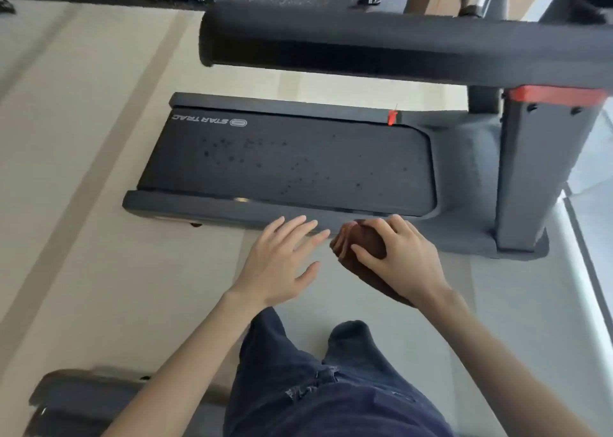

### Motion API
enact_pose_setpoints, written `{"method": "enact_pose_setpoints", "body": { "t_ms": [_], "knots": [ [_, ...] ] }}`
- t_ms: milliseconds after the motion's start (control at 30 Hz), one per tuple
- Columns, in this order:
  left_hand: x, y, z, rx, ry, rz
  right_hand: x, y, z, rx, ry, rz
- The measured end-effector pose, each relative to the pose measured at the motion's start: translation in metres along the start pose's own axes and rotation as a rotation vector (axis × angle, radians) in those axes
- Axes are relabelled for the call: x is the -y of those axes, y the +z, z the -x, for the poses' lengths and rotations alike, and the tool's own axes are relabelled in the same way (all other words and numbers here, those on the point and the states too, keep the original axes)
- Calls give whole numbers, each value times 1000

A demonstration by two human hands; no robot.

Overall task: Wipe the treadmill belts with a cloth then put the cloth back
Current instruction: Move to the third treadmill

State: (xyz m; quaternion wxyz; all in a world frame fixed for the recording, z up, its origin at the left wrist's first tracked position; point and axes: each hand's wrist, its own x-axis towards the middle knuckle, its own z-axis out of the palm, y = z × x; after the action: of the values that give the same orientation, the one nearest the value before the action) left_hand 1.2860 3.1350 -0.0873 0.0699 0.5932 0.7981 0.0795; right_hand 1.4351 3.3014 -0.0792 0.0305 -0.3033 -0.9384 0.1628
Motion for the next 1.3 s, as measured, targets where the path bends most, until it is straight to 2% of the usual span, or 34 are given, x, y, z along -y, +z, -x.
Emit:
{"method": "enact_pose_setpoints", "body": {
  "t_ms": [233,467,700,1033,1300],
  "knots": [
    [106,-19,94,-18,-266,80,132,44,-40,101,-210,7],
    [222,-38,169,-32,-378,22,263,88,-76,151,-356,22],
    [297,-52,222,-56,-499,3,347,110,-107,170,-431,18],
    [384,-49,221,-62,-558,23,412,146,-180,215,-502,60],
    [508,-81,181,-37,-564,16,478,176,-286,252,-519,56]
  ]
}}
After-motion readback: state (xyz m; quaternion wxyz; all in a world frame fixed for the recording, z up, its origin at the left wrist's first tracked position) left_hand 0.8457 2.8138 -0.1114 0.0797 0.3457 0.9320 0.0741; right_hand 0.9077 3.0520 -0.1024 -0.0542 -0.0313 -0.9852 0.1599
